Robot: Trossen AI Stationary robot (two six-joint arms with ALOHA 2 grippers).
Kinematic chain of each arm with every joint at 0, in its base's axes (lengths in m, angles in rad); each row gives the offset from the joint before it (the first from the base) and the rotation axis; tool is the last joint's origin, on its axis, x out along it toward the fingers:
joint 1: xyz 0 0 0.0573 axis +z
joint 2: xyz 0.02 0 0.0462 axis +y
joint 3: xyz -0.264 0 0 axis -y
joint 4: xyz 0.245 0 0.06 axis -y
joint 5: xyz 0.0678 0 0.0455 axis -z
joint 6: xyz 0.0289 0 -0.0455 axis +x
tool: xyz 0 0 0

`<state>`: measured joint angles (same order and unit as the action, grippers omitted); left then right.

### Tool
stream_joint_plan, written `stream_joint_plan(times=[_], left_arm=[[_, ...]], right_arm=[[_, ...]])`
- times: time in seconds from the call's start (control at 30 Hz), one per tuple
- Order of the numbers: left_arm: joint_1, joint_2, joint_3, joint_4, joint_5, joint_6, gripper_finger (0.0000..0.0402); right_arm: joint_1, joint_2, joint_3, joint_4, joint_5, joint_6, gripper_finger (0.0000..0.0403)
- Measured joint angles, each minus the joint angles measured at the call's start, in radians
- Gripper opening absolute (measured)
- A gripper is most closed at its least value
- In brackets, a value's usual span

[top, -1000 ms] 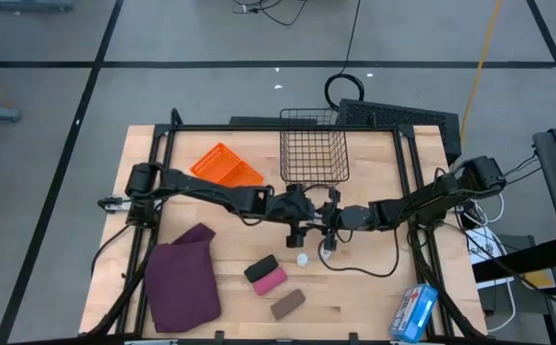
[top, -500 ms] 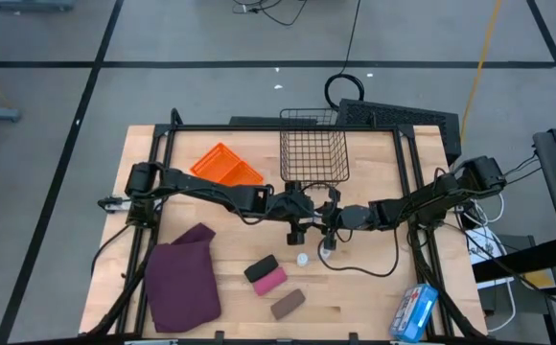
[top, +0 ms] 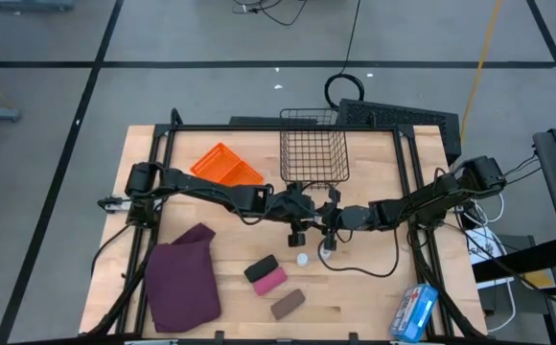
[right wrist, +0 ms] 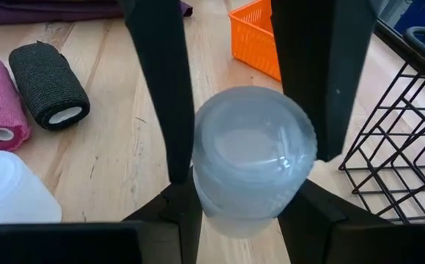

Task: Pick & Place Medicine items
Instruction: Put the white pill bottle into the top orange basket

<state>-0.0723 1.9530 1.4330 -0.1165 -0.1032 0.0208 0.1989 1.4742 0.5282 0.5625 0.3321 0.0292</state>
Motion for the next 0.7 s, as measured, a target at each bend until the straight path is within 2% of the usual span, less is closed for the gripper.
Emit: stream_joint_plan(times=[0.1,0.2,0.4,0.53,0.7], left_arm=[[0.0,0.0,0.0,0.0,-0.002,0.003,0.0131],[-0.001,-0.024,-0.001,-0.028,-0.029,-0.002,0.0131],[0.017,-0.184,-0.036,-0.086,-0.15,0.001,0.0131],[0.048,-0.337,-0.159,-0.086,-0.22,-0.027,0.0131],[0.112,-0.568,-0.392,-0.04,-0.351,-0.116,0.0131]], right_arm=[[0.0,0.0,0.0,0.0,0.0,0.001,0.0136],[0.0,0.0,0.0,0.005,0.006,0.012,0.0163],[0.001,-0.035,0.0,-0.038,-0.001,0.028,0.0222],[-0.001,-0.104,0.0,-0.09,0.004,0.067,0.024],[0.0,-0.184,0.0,-0.131,0.001,0.105,0.0247]])
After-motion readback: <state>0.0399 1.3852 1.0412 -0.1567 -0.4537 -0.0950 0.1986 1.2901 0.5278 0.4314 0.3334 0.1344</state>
